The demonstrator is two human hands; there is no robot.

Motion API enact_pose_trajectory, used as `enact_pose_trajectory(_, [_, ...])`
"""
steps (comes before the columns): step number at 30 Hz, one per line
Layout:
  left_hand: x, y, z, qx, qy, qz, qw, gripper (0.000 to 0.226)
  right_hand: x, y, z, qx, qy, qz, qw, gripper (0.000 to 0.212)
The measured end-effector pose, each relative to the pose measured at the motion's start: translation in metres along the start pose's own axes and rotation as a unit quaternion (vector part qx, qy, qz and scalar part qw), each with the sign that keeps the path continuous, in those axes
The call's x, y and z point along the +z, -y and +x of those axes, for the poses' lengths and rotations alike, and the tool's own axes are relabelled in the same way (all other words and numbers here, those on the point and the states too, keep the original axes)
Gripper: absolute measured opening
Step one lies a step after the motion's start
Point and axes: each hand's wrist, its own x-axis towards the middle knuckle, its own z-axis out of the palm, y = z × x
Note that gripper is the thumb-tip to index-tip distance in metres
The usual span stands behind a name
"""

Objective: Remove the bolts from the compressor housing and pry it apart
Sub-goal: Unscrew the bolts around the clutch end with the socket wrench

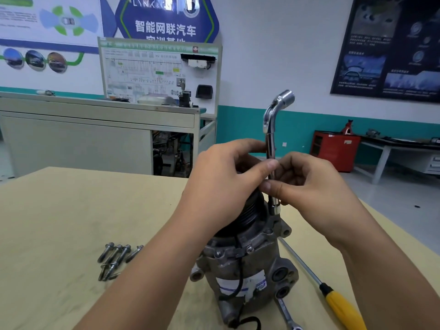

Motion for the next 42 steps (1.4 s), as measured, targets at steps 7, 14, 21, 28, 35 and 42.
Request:
enact_pose_trajectory(7, [-0.004,0.001,-0.002,-0.008,-0.01,0.013,1.0,0.015,-0.004,-0.003,0.0,0.031,0.04,0.007,0.999,0.019])
enact_pose_trajectory(14, [-0.005,0.002,-0.001,-0.013,-0.007,-0.006,1.0,0.01,-0.012,-0.005,0.0,0.045,0.113,-0.062,0.991,0.016])
enact_pose_trajectory(21, [-0.025,0.001,0.024,-0.055,0.096,-0.285,0.952,0.028,-0.014,-0.009,0.001,0.041,0.117,-0.054,0.991,0.016])
enact_pose_trajectory(28, [-0.02,0.002,0.058,-0.089,0.26,-0.445,0.852,0.037,-0.016,-0.015,0.004,0.031,0.142,-0.008,0.989,0.017])
enact_pose_trajectory(35, [-0.009,-0.02,0.065,-0.197,0.245,-0.547,0.775,0.058,-0.016,-0.026,0.007,0.03,0.165,0.046,0.985,0.012])
enact_pose_trajectory(42, [-0.005,-0.035,0.071,-0.242,0.261,-0.528,0.772,0.06,-0.015,-0.045,0.006,0.073,0.24,0.06,0.966,0.072])
